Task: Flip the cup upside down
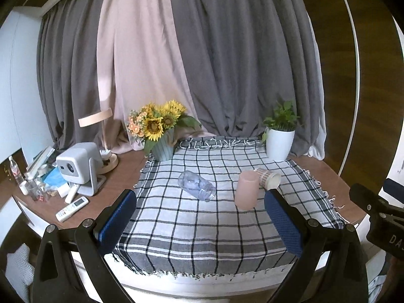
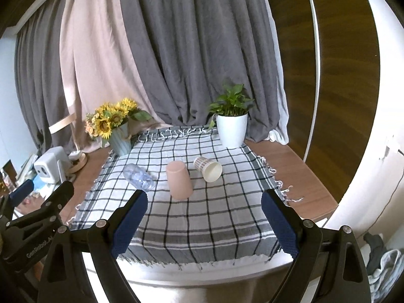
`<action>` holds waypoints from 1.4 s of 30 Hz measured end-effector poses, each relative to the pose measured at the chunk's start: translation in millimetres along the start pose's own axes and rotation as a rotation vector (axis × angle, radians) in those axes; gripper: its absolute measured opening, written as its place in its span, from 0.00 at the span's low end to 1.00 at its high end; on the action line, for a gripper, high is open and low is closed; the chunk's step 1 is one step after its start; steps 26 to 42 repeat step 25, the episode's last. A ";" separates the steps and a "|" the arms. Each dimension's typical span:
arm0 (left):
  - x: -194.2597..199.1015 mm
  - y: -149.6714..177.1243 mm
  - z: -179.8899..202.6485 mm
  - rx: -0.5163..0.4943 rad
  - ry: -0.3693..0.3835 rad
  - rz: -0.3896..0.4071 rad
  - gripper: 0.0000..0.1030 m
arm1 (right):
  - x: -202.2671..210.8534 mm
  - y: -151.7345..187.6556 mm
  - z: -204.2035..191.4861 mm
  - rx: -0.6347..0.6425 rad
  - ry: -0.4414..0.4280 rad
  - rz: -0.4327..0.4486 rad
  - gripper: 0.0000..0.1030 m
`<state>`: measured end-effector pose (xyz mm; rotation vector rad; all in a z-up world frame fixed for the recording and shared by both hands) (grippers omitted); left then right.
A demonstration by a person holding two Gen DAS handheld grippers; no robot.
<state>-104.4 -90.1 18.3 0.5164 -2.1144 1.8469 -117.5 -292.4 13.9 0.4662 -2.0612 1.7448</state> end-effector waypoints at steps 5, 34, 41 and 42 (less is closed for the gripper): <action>7.5 -0.8 -1.5 -0.003 0.008 0.011 1.00 | 8.3 2.4 -0.1 -0.013 0.005 0.007 0.89; 14.9 -2.8 2.8 0.003 0.013 0.018 1.00 | 21.1 3.6 6.8 -0.016 0.011 0.010 0.89; 14.9 -2.8 2.8 0.003 0.013 0.018 1.00 | 21.1 3.6 6.8 -0.016 0.011 0.010 0.89; 14.9 -2.8 2.8 0.003 0.013 0.018 1.00 | 21.1 3.6 6.8 -0.016 0.011 0.010 0.89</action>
Point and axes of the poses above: each gripper's, at about its wrist camera, not at the fingertips, and x roughly against the way its jaws point, z to its right, y to its underside, the point moved 2 cm from there along -x, roughly the way its jaws point, and after that the axes turned 5 degrees about -x, right-handed, at the moved point
